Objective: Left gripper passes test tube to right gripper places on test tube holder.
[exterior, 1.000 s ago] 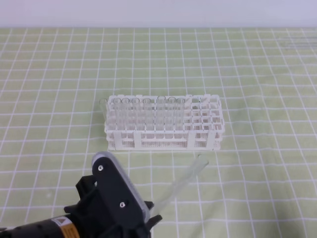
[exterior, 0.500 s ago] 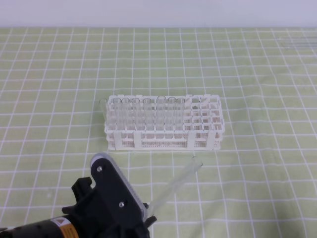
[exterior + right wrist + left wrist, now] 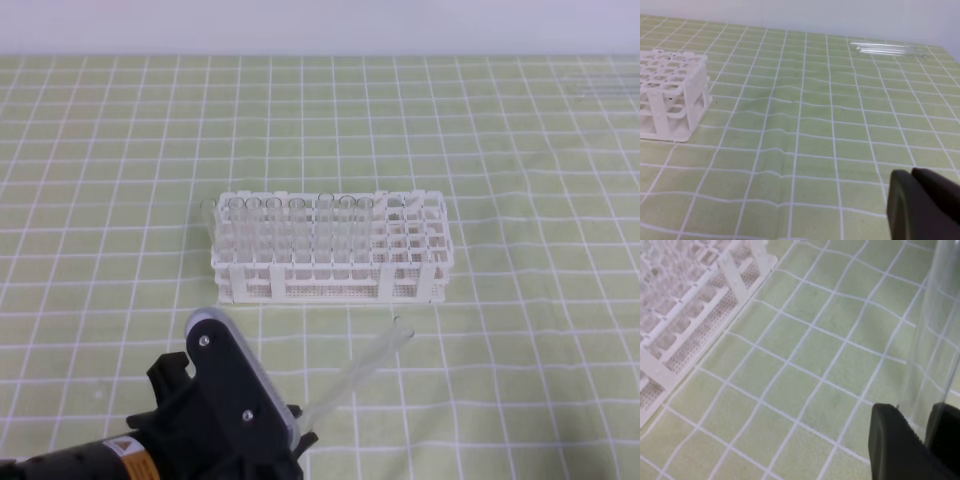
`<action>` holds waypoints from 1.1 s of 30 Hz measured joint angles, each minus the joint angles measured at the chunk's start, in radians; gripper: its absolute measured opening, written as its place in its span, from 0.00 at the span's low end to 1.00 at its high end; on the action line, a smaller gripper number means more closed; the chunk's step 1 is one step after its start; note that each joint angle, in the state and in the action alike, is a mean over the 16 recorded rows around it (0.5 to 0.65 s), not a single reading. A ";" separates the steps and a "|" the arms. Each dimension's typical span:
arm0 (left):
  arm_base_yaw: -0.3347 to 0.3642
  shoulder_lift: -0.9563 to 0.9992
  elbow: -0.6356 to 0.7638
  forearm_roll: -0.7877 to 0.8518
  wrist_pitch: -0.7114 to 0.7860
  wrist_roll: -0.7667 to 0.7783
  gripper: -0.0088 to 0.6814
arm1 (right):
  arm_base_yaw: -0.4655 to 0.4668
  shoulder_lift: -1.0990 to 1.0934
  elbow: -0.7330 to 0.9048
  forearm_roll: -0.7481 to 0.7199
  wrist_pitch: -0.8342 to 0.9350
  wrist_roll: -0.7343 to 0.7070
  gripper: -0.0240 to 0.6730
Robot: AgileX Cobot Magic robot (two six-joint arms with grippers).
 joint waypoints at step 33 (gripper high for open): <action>0.000 0.044 0.000 -0.022 -0.075 -0.090 0.21 | 0.000 0.005 -0.021 1.215 0.151 -0.244 0.01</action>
